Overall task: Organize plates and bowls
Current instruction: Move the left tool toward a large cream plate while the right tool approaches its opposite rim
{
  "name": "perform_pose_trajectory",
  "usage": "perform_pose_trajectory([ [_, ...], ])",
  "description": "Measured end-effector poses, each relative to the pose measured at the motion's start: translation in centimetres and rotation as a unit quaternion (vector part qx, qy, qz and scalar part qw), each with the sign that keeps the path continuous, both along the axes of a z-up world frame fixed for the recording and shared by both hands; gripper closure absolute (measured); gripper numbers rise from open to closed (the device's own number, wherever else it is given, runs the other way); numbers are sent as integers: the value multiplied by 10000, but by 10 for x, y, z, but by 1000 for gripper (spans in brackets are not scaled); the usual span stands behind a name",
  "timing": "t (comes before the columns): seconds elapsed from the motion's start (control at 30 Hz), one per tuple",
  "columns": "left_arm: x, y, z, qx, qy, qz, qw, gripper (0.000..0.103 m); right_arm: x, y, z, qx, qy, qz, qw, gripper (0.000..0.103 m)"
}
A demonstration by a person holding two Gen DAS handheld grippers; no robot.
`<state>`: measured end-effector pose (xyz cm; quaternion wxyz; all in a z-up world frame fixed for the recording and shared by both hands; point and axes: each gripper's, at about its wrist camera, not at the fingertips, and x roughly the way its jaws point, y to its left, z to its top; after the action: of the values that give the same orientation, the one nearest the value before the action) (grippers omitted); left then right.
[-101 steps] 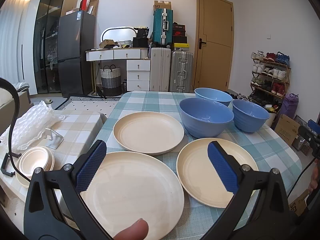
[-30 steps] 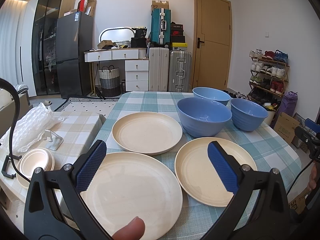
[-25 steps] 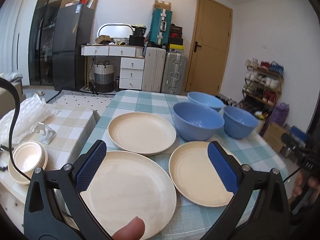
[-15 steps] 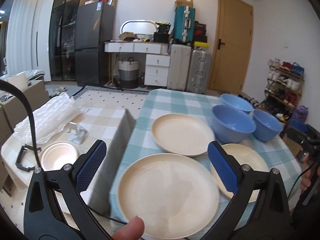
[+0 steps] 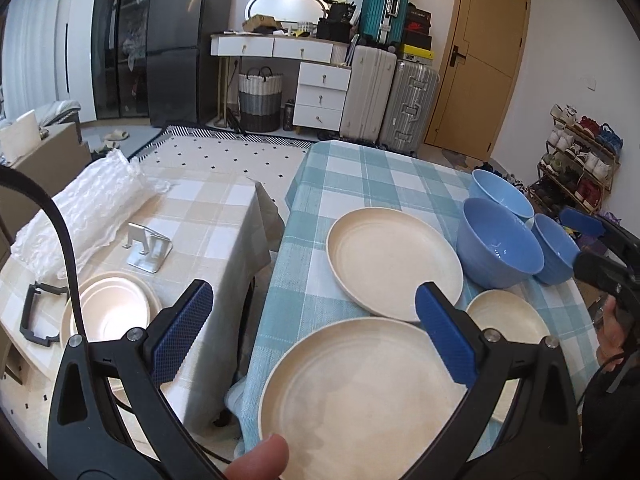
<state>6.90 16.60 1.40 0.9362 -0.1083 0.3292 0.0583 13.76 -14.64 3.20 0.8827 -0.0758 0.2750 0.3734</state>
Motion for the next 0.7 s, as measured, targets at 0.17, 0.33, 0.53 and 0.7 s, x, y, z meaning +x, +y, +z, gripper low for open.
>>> perform_pose_trajectory([
  [0.17,41,2,-3,-27,228,-144,9996,2,51,11,12,-238,279,-2,9993,0],
  [0.33,70,4,-7,-3,422,-77,9991,2,88,24,13,-719,420,141,9964,0],
  [0.53,101,3,-16,-94,584,-87,9982,2,130,37,-3,-1168,627,209,9910,0],
  [0.7,129,-6,-28,26,738,-146,9972,2,156,40,-17,-1590,775,306,9838,0],
])
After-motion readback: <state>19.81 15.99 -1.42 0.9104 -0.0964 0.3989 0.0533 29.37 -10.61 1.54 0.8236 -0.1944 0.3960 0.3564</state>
